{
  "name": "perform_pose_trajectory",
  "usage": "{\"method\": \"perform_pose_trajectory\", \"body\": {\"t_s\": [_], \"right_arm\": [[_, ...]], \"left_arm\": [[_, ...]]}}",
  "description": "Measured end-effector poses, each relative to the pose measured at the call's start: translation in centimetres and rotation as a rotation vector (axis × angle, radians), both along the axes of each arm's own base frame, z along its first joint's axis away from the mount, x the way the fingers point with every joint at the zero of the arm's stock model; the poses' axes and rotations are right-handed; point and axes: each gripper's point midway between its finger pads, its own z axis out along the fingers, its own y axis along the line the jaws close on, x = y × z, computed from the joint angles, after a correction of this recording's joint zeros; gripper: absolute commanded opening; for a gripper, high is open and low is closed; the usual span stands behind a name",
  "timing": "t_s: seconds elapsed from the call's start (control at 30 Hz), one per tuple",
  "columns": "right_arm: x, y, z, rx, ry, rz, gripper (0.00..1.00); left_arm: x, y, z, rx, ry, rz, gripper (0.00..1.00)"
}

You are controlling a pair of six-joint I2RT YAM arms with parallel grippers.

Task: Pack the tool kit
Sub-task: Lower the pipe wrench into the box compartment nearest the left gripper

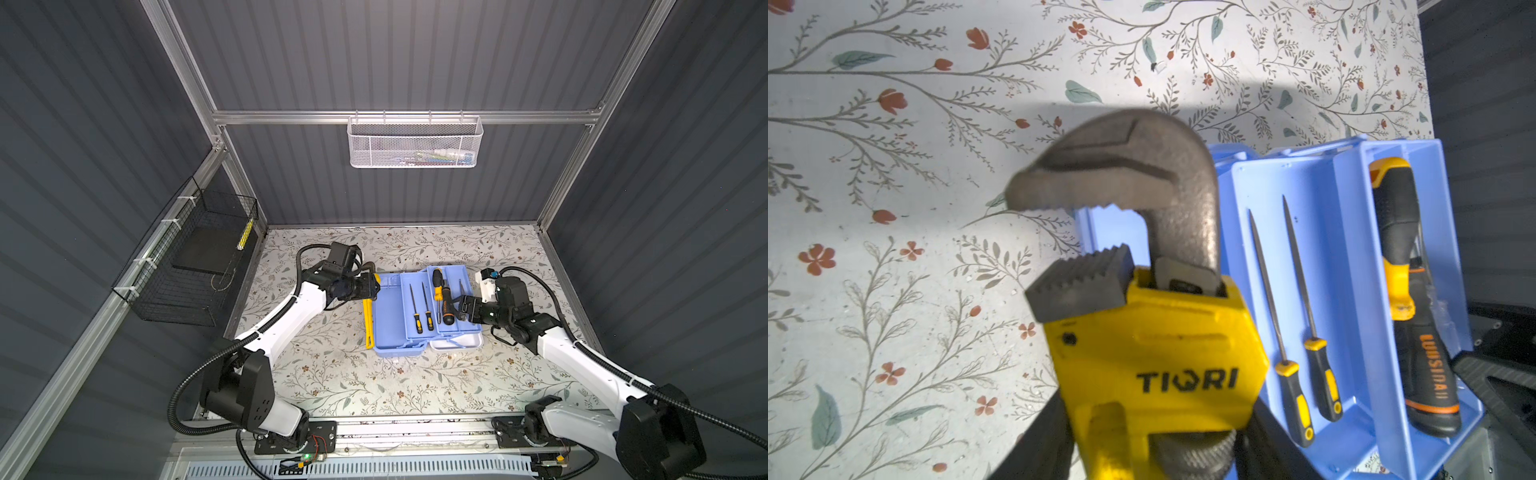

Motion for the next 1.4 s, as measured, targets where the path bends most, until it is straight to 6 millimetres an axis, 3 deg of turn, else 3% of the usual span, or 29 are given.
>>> {"method": "perform_pose_trajectory", "body": {"t_s": [0.17,1.0,1.4], "right_arm": [[-0.3,0.5,0.0,0.003,0.001,0.014,0.92],[-1.1,0.3,0.4,0.002,-0.015,0.002,0.95],[-1.1,-0.1,0.4,-0.011,-0.025,-0.017,0.97]], "left_arm": [[0.4,-1.2,-0.2,-0.006,0.003,-0.014,0.20],[1.5,-3.9,-6.7,0.104,0.109,-0.044,0.19],[1.5,-3.3,-7.6,0.180,0.121,-0.023,0.19]]}}
